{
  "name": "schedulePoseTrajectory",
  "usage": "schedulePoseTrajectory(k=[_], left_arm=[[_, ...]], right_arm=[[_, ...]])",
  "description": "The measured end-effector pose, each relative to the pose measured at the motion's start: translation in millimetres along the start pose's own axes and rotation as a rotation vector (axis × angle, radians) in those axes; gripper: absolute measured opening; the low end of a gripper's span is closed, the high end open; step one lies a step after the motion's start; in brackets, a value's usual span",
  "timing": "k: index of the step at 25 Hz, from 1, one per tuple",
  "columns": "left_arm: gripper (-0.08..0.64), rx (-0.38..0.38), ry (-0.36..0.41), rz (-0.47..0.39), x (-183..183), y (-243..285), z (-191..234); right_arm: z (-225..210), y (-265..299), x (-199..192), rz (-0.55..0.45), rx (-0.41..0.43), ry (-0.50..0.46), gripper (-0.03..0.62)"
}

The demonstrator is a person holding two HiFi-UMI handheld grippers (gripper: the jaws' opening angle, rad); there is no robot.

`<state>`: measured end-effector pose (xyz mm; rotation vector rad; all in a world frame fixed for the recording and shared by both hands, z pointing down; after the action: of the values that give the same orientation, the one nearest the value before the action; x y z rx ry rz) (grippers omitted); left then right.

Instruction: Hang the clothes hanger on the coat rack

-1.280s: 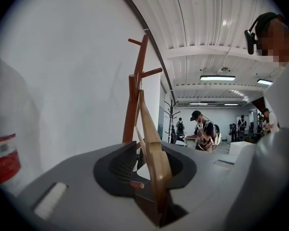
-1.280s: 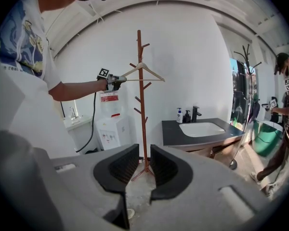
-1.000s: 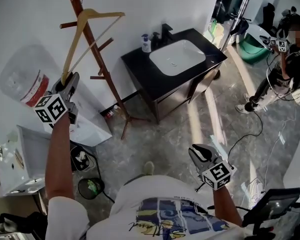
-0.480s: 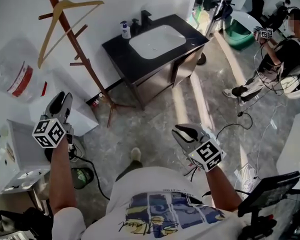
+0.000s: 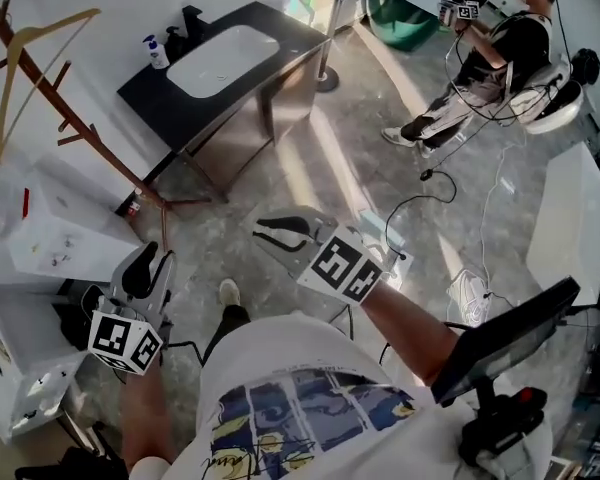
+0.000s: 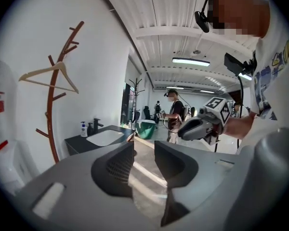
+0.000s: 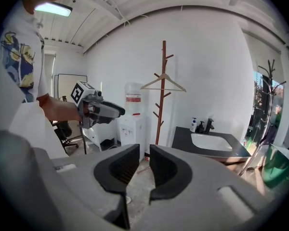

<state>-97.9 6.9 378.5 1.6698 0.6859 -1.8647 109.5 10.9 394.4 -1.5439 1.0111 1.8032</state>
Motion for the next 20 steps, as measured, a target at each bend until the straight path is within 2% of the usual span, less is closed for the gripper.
schedulePoseTrajectory(k=[3,5,9,14,20], left_arm=[[0.137,-0.050,-0.025,0.011,-2,7,-38],[0.137,-0.085,-0.016,0.023,-5,11,-57],[0.135,-0.142,-0.020,0.043,-11,19,-84],[0.135,-0.170,-0.041,0.070,-24,25,-96],[0.133,-0.174,-0.051,0.066,-27,28,-92]], right_arm=[[9,-6,4,-0.012,0.031,-0.010,0.055],[14,-11,7,-0.023,0.041,-0.013,0.045],[19,-19,11,-0.033,0.050,-0.015,0.025],[21,-23,8,-0.031,0.057,-0.014,0.005],[19,-18,7,-0.016,0.068,-0.012,0.004]])
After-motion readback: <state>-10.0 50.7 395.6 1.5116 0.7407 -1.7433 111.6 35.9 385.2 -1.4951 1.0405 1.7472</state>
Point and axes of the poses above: the fingertips, and each gripper's own axes: y forward along the fingers, z to its left, x out of its top, the point moved 5 cm from there along -y, backward along the fingers, and after that the axes turned 15 degrees about -z, right-handed, at the moved point
